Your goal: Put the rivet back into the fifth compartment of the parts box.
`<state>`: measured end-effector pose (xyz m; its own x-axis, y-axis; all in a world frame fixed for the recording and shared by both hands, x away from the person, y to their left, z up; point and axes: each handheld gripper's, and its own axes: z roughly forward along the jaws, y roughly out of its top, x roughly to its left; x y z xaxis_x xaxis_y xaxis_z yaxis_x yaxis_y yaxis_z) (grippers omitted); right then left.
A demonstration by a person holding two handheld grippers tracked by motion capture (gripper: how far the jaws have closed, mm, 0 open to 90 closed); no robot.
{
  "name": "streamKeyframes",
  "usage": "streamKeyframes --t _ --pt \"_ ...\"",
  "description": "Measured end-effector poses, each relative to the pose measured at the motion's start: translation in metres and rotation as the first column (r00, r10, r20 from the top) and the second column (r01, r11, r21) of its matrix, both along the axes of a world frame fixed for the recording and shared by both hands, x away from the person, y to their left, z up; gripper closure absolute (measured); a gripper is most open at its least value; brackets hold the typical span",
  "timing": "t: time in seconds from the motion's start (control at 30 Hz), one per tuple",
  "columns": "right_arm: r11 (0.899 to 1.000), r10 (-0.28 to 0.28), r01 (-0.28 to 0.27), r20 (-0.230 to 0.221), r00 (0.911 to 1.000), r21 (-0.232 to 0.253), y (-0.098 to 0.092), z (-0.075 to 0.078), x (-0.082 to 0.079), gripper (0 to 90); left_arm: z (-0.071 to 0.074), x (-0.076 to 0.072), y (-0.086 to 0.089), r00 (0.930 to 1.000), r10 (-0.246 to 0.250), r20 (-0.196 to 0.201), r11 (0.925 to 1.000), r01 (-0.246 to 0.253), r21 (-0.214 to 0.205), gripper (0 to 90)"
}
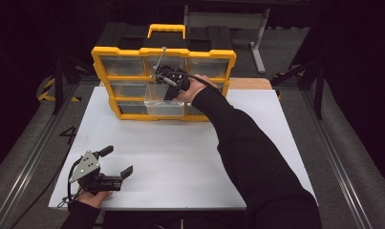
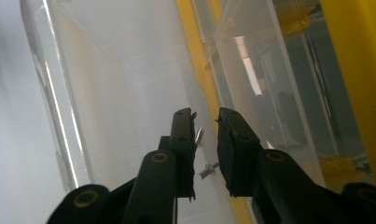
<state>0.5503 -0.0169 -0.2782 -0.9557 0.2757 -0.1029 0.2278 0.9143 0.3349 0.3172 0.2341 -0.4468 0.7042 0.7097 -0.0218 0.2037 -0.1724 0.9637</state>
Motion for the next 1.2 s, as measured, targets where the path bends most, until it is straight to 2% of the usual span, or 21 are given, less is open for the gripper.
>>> streamKeyframes --t 0.17,0.2,0.33,0.4,0.43,0.53,0.63,0.77,0.83,0.9,0.93,1.1,1.17,1.2 --pt "1.000 -0.006 0.006 0.013 0.9999 0.013 -0.002 0.004 -0.001 73.6 0.000 0.000 0.000 1.0000 -0.001 0.000 1.0000 0.001 -0.001 0.9" --pt "0.999 0.001 -0.002 0.031 0.9995 0.043 -0.006 0.009 -0.002 72.8 0.000 0.000 0.000 1.0000 -0.003 -0.003 1.0000 0.003 0.003 1.0" --pt "0.997 -0.022 0.018 0.064 0.9977 0.071 -0.014 0.020 -0.010 69.0 0.000 0.001 -0.001 1.0000 -0.001 0.000 1.0000 0.001 0.000 0.9" --pt "0.994 -0.058 0.050 0.096 0.9937 0.092 -0.021 0.028 -0.016 65.6 0.000 0.001 -0.001 1.0000 -0.003 -0.002 1.0000 0.003 0.004 1.0" --pt "0.994 -0.058 0.050 0.096 0.9937 0.092 -0.021 0.028 -0.016 65.6 0.000 0.001 -0.001 1.0000 -0.003 -0.002 1.0000 0.003 0.004 0.9" --pt "0.988 -0.098 0.077 0.158 0.9826 0.134 -0.032 0.039 -0.028 57.5 -0.001 0.001 -0.002 1.0000 0.000 -0.004 1.0000 0.000 0.003 0.9" --pt "0.979 -0.102 0.069 0.170 0.9801 0.193 -0.047 0.048 -0.039 46.3 -0.001 0.000 -0.001 1.0000 0.001 -0.005 1.0000 0.000 0.004 0.9" --pt "0.961 -0.111 0.061 0.177 0.9779 0.269 -0.071 0.053 -0.054 30.2 -0.002 0.002 -0.001 1.0000 0.003 -0.008 1.0000 -0.003 0.001 0.9" --pt "0.952 -0.115 0.056 0.183 0.9764 0.301 -0.082 0.054 -0.061 26.1 -0.002 0.002 -0.001 1.0000 0.002 -0.008 1.0000 -0.002 0.001 0.9" --pt "0.948 -0.113 0.051 0.186 0.9761 0.313 -0.086 0.054 -0.064 23.9 -0.002 0.002 -0.001 1.0000 0.001 -0.009 1.0000 -0.001 0.004 0.9" --pt "0.937 -0.116 0.044 0.188 0.9753 0.348 -0.097 0.054 -0.071 20.1 -0.002 0.002 -0.002 0.9999 0.001 -0.010 1.0000 -0.001 0.004 0.9" --pt "0.896 -0.112 0.011 0.204 0.9725 0.443 -0.130 0.048 -0.091 15.0 -0.002 0.003 -0.001 0.9999 0.006 -0.011 1.0000 -0.006 0.004 0.9" --pt "0.886 -0.123 0.013 0.208 0.9704 0.464 -0.143 0.042 -0.099 11.8 -0.002 0.003 -0.001 0.9999 0.007 -0.010 1.0000 -0.007 0.003 0.9" --pt "0.886 -0.123 0.013 0.208 0.9704 0.464 -0.143 0.042 -0.099 11.8 -0.002 0.003 -0.001 0.9999 0.006 -0.009 1.0000 -0.006 0.002 0.9"
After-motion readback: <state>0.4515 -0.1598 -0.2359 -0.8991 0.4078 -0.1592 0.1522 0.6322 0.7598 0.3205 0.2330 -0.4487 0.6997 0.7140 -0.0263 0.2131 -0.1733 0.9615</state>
